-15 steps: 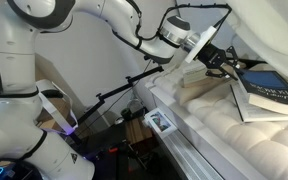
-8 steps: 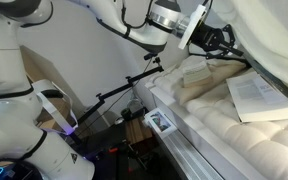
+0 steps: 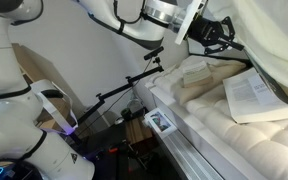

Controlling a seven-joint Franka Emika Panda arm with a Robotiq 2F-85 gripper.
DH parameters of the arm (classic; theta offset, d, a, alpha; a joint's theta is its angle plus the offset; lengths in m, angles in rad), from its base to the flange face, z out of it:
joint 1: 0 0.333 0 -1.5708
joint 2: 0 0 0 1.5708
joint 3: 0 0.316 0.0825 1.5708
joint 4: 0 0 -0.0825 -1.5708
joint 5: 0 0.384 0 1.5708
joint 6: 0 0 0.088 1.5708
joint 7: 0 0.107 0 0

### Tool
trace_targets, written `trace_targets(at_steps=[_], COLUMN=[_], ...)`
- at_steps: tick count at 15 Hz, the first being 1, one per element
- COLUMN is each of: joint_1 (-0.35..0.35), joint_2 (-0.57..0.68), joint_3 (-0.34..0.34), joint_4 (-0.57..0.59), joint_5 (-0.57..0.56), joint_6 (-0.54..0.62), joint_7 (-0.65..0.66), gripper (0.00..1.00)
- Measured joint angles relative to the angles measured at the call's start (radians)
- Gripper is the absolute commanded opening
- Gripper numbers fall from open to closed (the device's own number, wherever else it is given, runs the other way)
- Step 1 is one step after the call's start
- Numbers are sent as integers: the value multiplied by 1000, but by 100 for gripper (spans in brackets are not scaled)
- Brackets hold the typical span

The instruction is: Open the book

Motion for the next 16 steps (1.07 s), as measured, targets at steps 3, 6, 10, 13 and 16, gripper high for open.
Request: trace_targets(at_steps=[3,6,10,13,16], joint_1=[-6,-19,-37,-43,-43], joint_2=[0,-1,-3,-3,-3], joint_3=[3,8,11,12,12], joint_4=[-5,-12,-22,-26,-28], joint_5=[1,6,24,39,44], joint_6=[11,34,80,110,119], joint_7=[0,0,-4,-5,-6], gripper=[0,0,0,0,5])
